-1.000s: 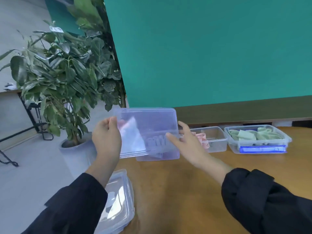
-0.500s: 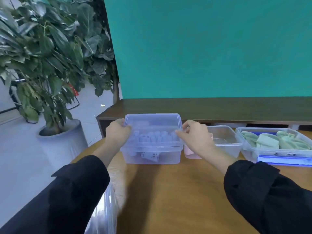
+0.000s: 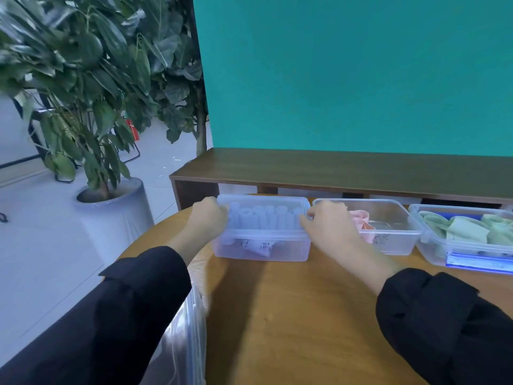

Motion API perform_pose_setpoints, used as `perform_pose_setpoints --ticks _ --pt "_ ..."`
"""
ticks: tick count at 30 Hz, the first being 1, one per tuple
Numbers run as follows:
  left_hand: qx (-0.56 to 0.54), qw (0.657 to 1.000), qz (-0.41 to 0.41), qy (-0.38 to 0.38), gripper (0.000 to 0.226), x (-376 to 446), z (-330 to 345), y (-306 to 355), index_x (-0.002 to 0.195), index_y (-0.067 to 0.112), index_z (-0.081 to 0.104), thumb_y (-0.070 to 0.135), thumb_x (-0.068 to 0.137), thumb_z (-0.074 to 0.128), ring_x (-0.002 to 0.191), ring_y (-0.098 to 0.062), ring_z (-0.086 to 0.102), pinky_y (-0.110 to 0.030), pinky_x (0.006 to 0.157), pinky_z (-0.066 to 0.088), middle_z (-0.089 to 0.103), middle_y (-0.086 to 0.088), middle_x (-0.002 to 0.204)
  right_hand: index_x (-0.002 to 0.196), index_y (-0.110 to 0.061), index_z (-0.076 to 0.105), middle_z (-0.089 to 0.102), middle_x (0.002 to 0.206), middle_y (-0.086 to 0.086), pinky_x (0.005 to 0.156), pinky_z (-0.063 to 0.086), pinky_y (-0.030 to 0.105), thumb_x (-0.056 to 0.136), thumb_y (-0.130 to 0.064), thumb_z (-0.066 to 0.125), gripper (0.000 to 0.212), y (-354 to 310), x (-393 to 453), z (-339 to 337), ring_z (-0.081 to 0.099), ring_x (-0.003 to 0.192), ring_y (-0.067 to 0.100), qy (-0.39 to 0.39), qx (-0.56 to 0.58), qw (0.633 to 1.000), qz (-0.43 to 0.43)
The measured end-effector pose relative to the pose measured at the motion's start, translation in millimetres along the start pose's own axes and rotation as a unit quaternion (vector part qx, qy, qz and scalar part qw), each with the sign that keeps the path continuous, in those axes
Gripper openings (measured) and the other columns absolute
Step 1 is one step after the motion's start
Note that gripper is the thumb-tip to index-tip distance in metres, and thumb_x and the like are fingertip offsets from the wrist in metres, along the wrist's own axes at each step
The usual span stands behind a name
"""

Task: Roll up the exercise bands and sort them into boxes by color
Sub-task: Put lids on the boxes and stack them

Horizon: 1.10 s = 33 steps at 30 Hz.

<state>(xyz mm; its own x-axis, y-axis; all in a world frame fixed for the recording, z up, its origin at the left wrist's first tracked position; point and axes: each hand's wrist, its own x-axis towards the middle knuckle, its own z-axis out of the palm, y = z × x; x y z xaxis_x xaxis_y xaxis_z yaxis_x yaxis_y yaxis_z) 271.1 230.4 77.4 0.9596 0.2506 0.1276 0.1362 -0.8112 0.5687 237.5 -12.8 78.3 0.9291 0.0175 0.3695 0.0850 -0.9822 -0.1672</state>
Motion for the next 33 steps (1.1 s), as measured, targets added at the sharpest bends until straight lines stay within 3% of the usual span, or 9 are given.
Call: perform_pose_setpoints --ticks 5,10,13,18,21,24,27,29,33 --pt "0.036 0.999 -0.02 -0.006 0.017 -9.4 -15.9 -19.6 0.102 0.005 0.048 0.019 0.104 0.038 0.067 -0.018 0.042 -0.032 0.054 0.029 0.053 -0.013 0.094 0.059 -0.016 0.039 0.042 0.067 0.005 0.046 0.016 0.031 0.096 -0.026 0.05 0.04 -18.0 -20.1 1.0 0.042 0.072 0.027 0.01 0.077 0.997 0.024" --pt "0.052 0.998 0.013 -0.014 0.032 -19.4 -18.4 -26.5 0.113 0.006 0.054 0.031 0.107 0.035 0.088 -0.029 0.054 -0.034 0.07 0.038 0.059 -0.01 0.099 0.064 -0.002 0.053 0.053 0.064 0.011 0.051 0.026 0.033 0.09 -0.022 0.057 0.033 -16.6 -23.7 10.6 0.045 0.067 0.028 0.033 0.172 0.983 0.05" --pt "0.062 0.997 0.032 -0.02 0.044 -18.4 -15.8 -26.7 0.128 0.003 0.052 0.035 0.109 0.028 0.106 -0.034 0.056 -0.035 0.083 0.041 0.063 -0.015 0.117 0.061 -0.003 0.051 0.05 0.061 0.012 0.052 0.025 0.035 0.087 -0.018 0.058 0.031 -15.2 -20.9 16.4 0.038 0.062 0.025 0.039 0.218 0.973 0.06" --pt "0.052 0.998 0.028 -0.038 0.05 -10.8 -15.4 -29.4 0.146 0.006 0.042 0.036 0.109 0.028 0.117 -0.038 0.054 -0.037 0.087 0.04 0.061 -0.018 0.131 0.065 0.004 0.056 0.058 0.064 0.02 0.054 0.038 0.039 0.094 -0.016 0.054 0.035 -16.2 -17.9 24.2 0.044 0.059 0.029 0.023 0.241 0.968 0.061" --pt "0.061 0.996 0.015 -0.065 0.05 -12.8 -16.0 -25.4 0.148 0.002 0.037 0.033 0.111 0.024 0.119 -0.038 0.052 -0.038 0.094 0.042 0.054 -0.02 0.138 0.059 -0.003 0.045 0.045 0.059 0.012 0.051 0.028 0.033 0.097 -0.012 0.049 0.039 -18.2 -12.0 17.2 0.041 0.065 0.029 -0.032 0.192 0.98 0.051" --pt "0.027 0.994 -0.016 -0.106 0.063 -13.3 -18.0 -27.6 0.162 0.016 0.015 0.048 0.108 0.023 0.142 -0.038 0.038 -0.044 0.112 0.037 0.034 -0.013 0.161 0.08 -0.007 0.056 0.054 0.077 0.012 0.064 0.041 0.035 0.105 -0.024 0.041 0.034 -17.8 -10.4 13.1 0.05 0.074 0.03 -0.077 0.143 0.986 0.022" --pt "0.033 0.986 -0.028 -0.158 0.074 -19.8 -27.6 -28.3 0.162 0.027 -0.009 0.061 0.104 0.022 0.14 -0.04 0.041 -0.046 0.102 0.048 0.026 -0.008 0.165 0.074 -0.011 0.052 0.053 0.081 0.011 0.057 0.036 0.032 0.105 -0.028 0.038 0.038 -13.8 -13.9 12.2 0.053 0.078 0.031 -0.083 0.119 0.989 0.023" --pt "0.06 0.987 -0.022 -0.151 0.079 -26.4 -33.6 -30.2 0.16 0.026 -0.015 0.065 0.102 0.022 0.143 -0.04 0.037 -0.047 0.107 0.042 0.026 -0.012 0.165 0.084 -0.009 0.055 0.053 0.09 0.011 0.058 0.037 0.033 0.106 -0.035 0.04 0.037 -13.4 -21.1 6.2 0.054 0.081 0.031 -0.055 0.084 0.995 0.024" --pt "0.085 0.994 0.036 -0.061 0.071 -48.4 -46.8 -45.1 0.162 0.025 0.014 0.061 0.103 0.028 0.14 -0.039 0.038 -0.045 0.113 0.034 0.042 -0.019 0.151 0.121 -0.01 0.059 0.057 0.117 0.01 0.073 0.046 0.038 0.105 -0.04 0.042 0.038 -30.5 -60.6 -11.5 0.059 0.104 0.032 0.02 0.097 0.995 -0.026"
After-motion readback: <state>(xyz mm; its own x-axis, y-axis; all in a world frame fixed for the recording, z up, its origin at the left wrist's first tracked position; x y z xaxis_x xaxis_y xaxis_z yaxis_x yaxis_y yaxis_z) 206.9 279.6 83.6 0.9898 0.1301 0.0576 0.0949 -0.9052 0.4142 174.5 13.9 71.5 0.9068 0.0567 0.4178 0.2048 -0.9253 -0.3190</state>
